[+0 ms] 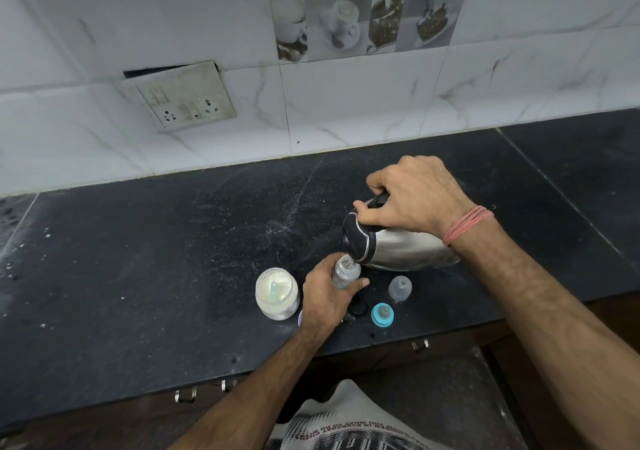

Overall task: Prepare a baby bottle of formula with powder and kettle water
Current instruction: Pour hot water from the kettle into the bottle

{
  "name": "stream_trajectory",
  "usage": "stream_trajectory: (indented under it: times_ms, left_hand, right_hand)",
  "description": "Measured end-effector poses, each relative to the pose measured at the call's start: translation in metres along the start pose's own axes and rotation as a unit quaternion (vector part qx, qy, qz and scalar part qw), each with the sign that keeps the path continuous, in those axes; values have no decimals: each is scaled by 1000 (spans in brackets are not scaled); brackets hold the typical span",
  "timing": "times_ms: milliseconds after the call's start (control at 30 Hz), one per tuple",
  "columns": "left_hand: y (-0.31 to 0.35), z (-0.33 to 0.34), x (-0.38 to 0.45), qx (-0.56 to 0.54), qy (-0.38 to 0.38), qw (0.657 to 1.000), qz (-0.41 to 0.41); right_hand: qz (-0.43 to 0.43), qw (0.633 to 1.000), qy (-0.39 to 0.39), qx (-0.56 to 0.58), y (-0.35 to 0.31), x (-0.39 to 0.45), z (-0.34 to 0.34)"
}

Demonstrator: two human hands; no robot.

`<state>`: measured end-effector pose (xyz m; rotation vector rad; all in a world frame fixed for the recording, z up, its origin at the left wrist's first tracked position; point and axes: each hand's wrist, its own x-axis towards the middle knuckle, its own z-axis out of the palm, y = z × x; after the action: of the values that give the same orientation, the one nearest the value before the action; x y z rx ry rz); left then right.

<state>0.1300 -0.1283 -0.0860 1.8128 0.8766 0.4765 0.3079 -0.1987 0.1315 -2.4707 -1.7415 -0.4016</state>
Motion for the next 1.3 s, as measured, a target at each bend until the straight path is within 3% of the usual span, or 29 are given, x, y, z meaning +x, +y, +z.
stream_trajectory:
  times_ms: [1300]
  left_hand:
    - [-9,-2,0,-5,2,1000,0]
  right_hand:
    - [1,1000,-23,5,-11,1,-5]
